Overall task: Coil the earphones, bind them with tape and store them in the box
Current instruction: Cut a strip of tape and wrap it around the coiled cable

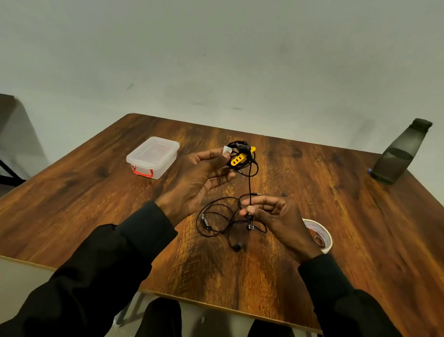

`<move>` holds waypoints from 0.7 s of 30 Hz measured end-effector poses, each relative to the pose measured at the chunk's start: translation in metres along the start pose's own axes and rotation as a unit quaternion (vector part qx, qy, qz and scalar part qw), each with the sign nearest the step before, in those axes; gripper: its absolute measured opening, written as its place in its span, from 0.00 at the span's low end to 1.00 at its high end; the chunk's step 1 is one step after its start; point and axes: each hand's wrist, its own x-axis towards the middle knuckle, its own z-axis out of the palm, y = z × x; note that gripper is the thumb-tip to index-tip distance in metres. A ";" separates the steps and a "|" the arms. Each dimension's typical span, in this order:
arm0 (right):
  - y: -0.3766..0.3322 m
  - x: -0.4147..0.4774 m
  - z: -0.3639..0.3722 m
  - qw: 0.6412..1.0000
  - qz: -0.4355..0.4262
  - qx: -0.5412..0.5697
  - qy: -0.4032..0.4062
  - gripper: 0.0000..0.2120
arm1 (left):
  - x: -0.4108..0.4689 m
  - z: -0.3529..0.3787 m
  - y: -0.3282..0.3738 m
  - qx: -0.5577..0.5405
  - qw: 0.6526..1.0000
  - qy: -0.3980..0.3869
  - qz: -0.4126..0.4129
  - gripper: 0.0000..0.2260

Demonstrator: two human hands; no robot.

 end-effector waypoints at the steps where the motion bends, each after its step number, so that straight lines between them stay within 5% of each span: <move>1: 0.000 0.000 0.000 1.000 0.000 0.008 0.004 0.09 | -0.001 0.000 0.001 -0.007 1.000 -0.013 -0.004 0.09; 9: -0.012 0.003 0.009 0.994 0.007 0.104 0.042 0.12 | -0.006 0.005 -0.001 -0.125 0.989 -0.059 -0.056 0.09; 21: -0.011 0.003 0.006 0.988 0.003 0.119 0.100 0.11 | -0.006 -0.004 0.000 -0.098 0.993 -0.030 -0.067 0.11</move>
